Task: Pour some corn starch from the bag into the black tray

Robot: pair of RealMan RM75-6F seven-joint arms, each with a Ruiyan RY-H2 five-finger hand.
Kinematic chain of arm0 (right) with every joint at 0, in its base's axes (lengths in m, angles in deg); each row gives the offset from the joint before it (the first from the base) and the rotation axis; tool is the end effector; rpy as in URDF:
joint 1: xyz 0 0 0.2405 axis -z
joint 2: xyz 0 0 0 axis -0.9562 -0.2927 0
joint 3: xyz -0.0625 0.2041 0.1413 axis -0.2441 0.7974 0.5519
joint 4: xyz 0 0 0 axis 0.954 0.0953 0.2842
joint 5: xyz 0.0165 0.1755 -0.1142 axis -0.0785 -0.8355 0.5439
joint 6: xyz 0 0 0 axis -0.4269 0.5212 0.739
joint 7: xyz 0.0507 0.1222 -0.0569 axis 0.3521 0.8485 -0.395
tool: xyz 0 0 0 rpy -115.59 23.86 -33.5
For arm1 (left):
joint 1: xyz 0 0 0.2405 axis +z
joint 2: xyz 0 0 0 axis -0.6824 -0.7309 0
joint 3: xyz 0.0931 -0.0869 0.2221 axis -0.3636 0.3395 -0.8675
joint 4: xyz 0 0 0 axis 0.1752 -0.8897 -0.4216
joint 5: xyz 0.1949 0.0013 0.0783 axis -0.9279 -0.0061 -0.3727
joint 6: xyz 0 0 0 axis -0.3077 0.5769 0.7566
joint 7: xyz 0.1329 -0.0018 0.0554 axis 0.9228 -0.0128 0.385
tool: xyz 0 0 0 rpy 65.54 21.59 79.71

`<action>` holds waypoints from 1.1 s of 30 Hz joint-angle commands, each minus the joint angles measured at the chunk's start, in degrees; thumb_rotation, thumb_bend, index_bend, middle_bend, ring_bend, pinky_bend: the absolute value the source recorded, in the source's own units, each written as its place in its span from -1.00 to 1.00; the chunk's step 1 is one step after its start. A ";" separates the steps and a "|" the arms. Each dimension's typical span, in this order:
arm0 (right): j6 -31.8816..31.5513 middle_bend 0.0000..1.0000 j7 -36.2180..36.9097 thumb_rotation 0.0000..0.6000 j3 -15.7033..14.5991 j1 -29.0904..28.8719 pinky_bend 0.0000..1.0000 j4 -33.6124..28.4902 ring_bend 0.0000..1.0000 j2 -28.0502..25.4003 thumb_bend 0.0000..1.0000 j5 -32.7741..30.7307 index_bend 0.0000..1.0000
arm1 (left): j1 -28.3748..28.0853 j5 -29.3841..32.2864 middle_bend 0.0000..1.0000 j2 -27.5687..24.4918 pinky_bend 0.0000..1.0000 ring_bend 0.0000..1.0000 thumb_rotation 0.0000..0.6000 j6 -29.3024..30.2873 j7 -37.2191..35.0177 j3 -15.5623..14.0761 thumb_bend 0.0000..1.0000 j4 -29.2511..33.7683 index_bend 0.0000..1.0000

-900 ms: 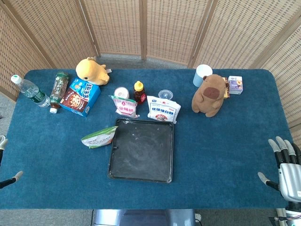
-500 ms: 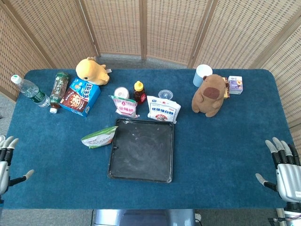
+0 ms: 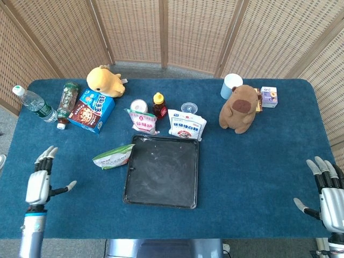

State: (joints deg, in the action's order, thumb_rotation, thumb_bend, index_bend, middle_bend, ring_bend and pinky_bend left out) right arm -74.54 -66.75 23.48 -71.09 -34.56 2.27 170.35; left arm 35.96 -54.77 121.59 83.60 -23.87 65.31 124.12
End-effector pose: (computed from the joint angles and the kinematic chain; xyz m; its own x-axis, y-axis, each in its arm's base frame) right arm -0.2814 -0.1467 0.1871 0.3621 0.0907 0.9277 -0.9321 0.0433 0.3596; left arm -0.3031 0.2070 0.0333 -0.0119 -0.0257 0.9996 0.9992 0.0391 0.0129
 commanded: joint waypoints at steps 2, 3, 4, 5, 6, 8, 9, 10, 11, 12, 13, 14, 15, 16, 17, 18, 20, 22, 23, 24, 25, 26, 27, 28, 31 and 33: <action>0.11 -1.00 1.04 1.00 -0.11 0.05 -1.00 -0.25 -1.00 -0.51 -0.88 0.15 -0.87 | -3.35 5.07 -1.00 4.65 -0.95 -1.00 1.00 -4.72 4.59 2.77 -0.94 2.00 -1.00; 0.16 -1.00 1.09 1.00 -0.14 0.04 -1.00 -0.24 -1.00 -0.53 -0.88 0.15 -0.87 | -3.70 5.48 -1.00 5.14 -0.95 -1.00 1.00 -4.94 5.10 3.11 -0.94 2.25 -1.00; 0.19 -1.00 1.09 1.00 -0.18 0.05 -1.00 -0.24 -1.00 -0.55 -0.88 0.18 -0.87 | -4.10 5.83 -1.00 5.62 -0.95 -1.00 1.00 -5.22 5.70 3.39 -0.94 2.41 -1.00; 0.27 -1.00 1.08 1.00 -0.24 0.05 -1.00 -0.25 -1.00 -0.57 -0.88 0.21 -0.87 | -4.61 6.20 -1.00 6.24 -0.94 -1.00 1.00 -5.58 6.55 3.70 -0.94 2.42 -1.00; 0.30 -1.00 1.08 1.00 -0.28 0.05 -1.00 -0.30 -1.00 -0.58 -0.88 0.26 -0.87 | -5.18 6.56 -1.00 7.01 -0.92 -1.00 1.00 -5.83 7.38 4.07 -0.94 2.24 -1.00; 0.11 -1.00 1.11 1.00 -0.27 0.12 -1.00 -0.41 -1.00 -0.61 -0.88 0.35 -0.86 | -6.16 7.20 -1.00 8.51 -0.88 -1.00 1.00 -6.18 8.18 4.84 -0.94 1.76 -1.00; 0.04 -1.00 1.14 1.00 -0.25 0.15 -1.00 -0.45 -1.00 -0.65 -0.88 0.36 -0.86 | -6.45 7.40 -1.00 8.98 -0.88 -1.00 1.00 -6.24 8.36 5.07 -0.94 1.56 -1.00; -0.07 -1.00 1.20 1.00 -0.22 0.19 -1.00 -0.50 -1.00 -0.68 -0.88 0.38 -0.85 | -6.85 7.40 -1.00 9.49 -0.88 -1.00 1.00 -6.30 8.52 5.27 -0.94 1.38 -1.00; -0.21 -1.00 1.36 1.00 -0.16 0.24 -1.00 -0.54 -1.00 -0.75 -0.88 0.37 -0.85 | -7.29 7.39 -1.00 10.10 -0.88 -1.00 1.00 -6.28 9.07 5.39 -0.94 1.02 -1.00; -0.23 -1.00 1.42 1.00 -0.14 0.25 -1.00 -0.55 -1.00 -0.78 -0.88 0.36 -0.85 | -7.42 7.42 -1.00 10.34 -0.88 -1.00 1.00 -6.23 9.33 5.42 -0.94 0.86 -1.00; -0.28 -1.00 1.53 1.00 -0.11 0.27 -1.00 -0.56 -1.00 -0.83 -0.88 0.32 -0.85 | -7.68 7.38 -1.00 10.68 -0.88 -1.00 1.00 -6.22 9.86 5.39 -0.94 0.63 -1.00; -0.29 -1.00 1.60 1.00 -0.09 0.28 -1.00 -0.56 -1.00 -0.86 -0.88 0.28 -0.85 | -7.86 7.39 -1.00 10.90 -0.88 -1.00 1.00 -6.23 10.22 5.39 -0.94 0.49 -1.00; -0.30 -1.00 1.68 1.00 -0.07 0.29 -1.00 -0.56 -1.00 -0.90 -0.88 0.24 -0.85 | -8.03 7.41 -1.00 11.13 -0.88 -1.00 1.00 -6.24 10.52 5.40 -0.94 0.36 -1.00; -0.29 -1.00 1.80 1.00 -0.06 0.30 -1.00 -0.56 -1.00 -0.97 -0.88 0.19 -0.85 | -8.25 7.49 -1.00 11.48 -0.88 -1.00 1.00 -6.26 10.84 5.45 -0.94 0.18 -1.00; -0.26 -1.00 1.92 1.00 -0.05 0.30 -1.00 -0.56 -1.00 -1.03 -0.88 0.15 -0.85 | -8.45 7.61 -1.00 11.80 -0.88 -1.00 1.00 -6.34 11.05 5.50 -0.94 0.00 -1.00; -0.24 -1.00 2.00 1.00 -0.05 0.30 -1.00 -0.56 -1.00 -1.06 -0.88 0.13 -0.85 | -8.56 7.71 -1.00 11.99 -0.88 -1.00 1.00 -6.40 11.15 5.52 -0.94 -0.14 -1.00; -0.28 -1.00 2.16 1.00 -0.02 0.31 -1.00 -0.56 -1.00 -1.11 -0.88 0.13 -0.85 | -8.81 7.95 -1.00 12.53 -0.88 -1.00 1.00 -6.48 11.43 5.56 -0.94 -0.71 -1.00; -0.31 -1.00 2.25 1.00 -0.01 0.32 -1.00 -0.55 -1.00 -1.18 -0.88 0.18 -0.85 | -9.03 8.24 -1.00 13.10 -0.88 -1.00 1.00 -6.65 11.63 5.54 -0.94 -1.41 -1.00; -0.32 -1.00 2.33 1.00 0.01 0.33 -1.00 -0.55 -1.00 -1.22 -0.88 0.16 -0.85 | -9.18 8.40 -1.00 13.49 -0.88 -1.00 1.00 -6.78 11.55 5.56 -0.94 -1.83 -1.00; -0.29 -1.00 2.39 1.00 0.02 0.33 -1.00 -0.55 -1.00 -1.25 -0.88 0.09 -0.85 | -9.35 8.46 -1.00 13.82 -0.88 -1.00 1.00 -6.84 11.47 5.60 -0.94 -2.29 -1.00; -0.22 -1.00 2.47 1.00 0.05 0.31 -1.00 -0.52 -1.00 -1.24 -0.88 -0.04 -0.85 | -9.61 8.54 -1.00 14.28 -0.88 -1.00 1.00 -6.90 11.43 5.72 -0.94 -3.04 -1.00; -0.16 -1.00 2.51 1.00 0.13 0.32 -1.00 -0.48 -1.00 -1.29 -0.88 -0.32 -0.84 | -10.08 9.04 -1.00 14.92 -0.88 -1.00 1.00 -7.65 11.61 5.86 -0.94 -4.16 -1.00; -0.10 -1.00 2.55 1.00 0.20 0.31 -1.00 -0.49 -1.00 -1.34 -0.88 -0.52 -0.84 | -10.52 9.47 -1.00 15.51 -0.88 -1.00 1.00 -8.22 11.48 6.17 -0.94 -5.07 -1.00; -0.03 -1.00 2.59 1.00 0.22 0.30 -1.00 -0.50 -1.00 -1.39 -0.88 -0.63 -0.83 | -10.80 9.63 -1.00 15.98 -0.88 -1.00 1.00 -8.43 11.29 6.35 -0.94 -5.77 -1.00; 0.24 -1.00 2.94 1.00 0.31 0.21 -1.00 -0.54 -1.00 -1.46 -0.88 -0.95 -0.83 | -11.72 9.89 -1.00 17.52 -0.88 -1.00 1.00 -9.18 11.21 6.40 -0.94 -8.07 -1.00; 0.34 -1.00 3.27 1.00 0.33 0.18 -1.00 -0.56 -1.00 -1.57 -0.88 -1.01 -0.83 | -12.19 10.20 -1.00 18.35 -0.88 -1.00 1.00 -9.78 11.06 6.47 -0.94 -9.15 -1.00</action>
State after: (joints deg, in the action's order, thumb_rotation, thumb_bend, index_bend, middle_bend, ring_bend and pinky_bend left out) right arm -74.25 -63.56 23.79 -70.89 -35.10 0.75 169.37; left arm 24.26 -44.90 139.30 74.34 -12.67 71.65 115.68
